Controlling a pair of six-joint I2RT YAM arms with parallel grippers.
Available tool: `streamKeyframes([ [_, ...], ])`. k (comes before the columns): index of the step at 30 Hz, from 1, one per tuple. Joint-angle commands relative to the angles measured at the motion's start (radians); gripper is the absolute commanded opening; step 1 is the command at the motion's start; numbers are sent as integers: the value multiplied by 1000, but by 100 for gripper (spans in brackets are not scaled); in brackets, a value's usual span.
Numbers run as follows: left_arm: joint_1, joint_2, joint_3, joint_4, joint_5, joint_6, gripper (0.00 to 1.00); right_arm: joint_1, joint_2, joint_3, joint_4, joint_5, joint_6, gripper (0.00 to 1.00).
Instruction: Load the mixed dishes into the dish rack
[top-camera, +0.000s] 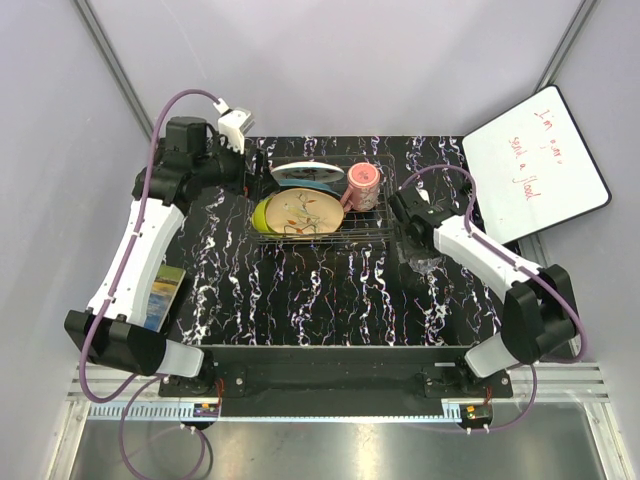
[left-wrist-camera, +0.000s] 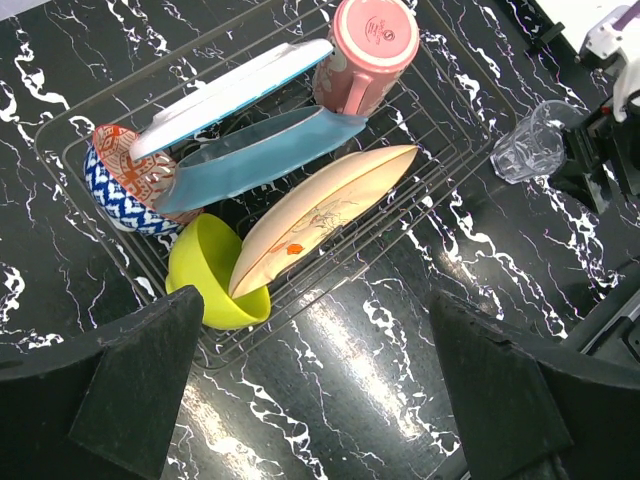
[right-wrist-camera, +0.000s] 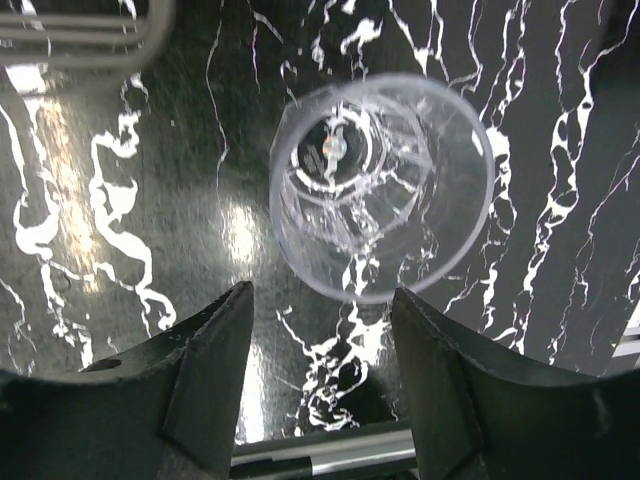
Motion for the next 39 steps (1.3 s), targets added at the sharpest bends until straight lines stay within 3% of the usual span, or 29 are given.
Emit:
streamKeyframes([
  [1, 6, -15, -11, 31, -10, 4, 99, 9, 30, 48, 50, 49, 2, 64],
  [6, 6, -22, -37, 41, -9, -4, 99, 9, 67, 18, 98, 13, 17, 59],
  [9, 6, -38, -45, 44, -13, 2, 99, 9, 99, -4, 119, -14, 32, 47],
  [12, 6, -42, -42, 47, -24, 2, 99, 9, 101, -24, 130, -36, 43, 22],
  [13, 6, -44, -41, 48, -26, -1, 99, 9, 96, -27, 130, -39, 46, 6],
  [14, 6, -47, -34, 50, -26, -9, 99, 9, 90, -28, 130, -47, 46, 0],
  [19, 6, -61, 19, 48, -35, -36, 99, 9, -18, 36, 83, -134, 46, 0],
  [25, 6, -93, 117, 38, 57, -87, 99, 10, -253, 197, 116, -443, 34, 0],
  [28, 6, -65, 197, 35, 161, -168, 99, 7, -345, 248, 299, -710, 78, 0],
  [30, 14, -24, 237, 38, 247, -263, 99, -2, -405, 246, 418, -799, 124, 0],
  [31, 21, -4, 280, 50, 386, -307, 99, -10, -419, 239, 557, -888, 174, 0],
  [33, 46, 60, 306, 187, 617, -516, 99, -57, -451, 197, 708, -968, 236, 0],
  [34, 52, 73, 274, 299, 687, -762, 99, -82, -454, 164, 877, -1055, 326, 0],
  [35, 58, 89, 231, 658, 744, -927, 99, -125, -438, 148, 971, -1100, 388, 0],
  [36, 58, 96, 199, 800, 792, -1070, 99, -151, -421, 131, 1065, -1140, 458, 0],
  [37, 57, 111, 241, 817, 804, -1101, 99, -168, -398, 95, 1289, -1206, 638, 0],
  [39, 41, 162, 295, 814, 832, -1115, 99, -192, -307, 61, 1542, -1240, 834, 0],
])
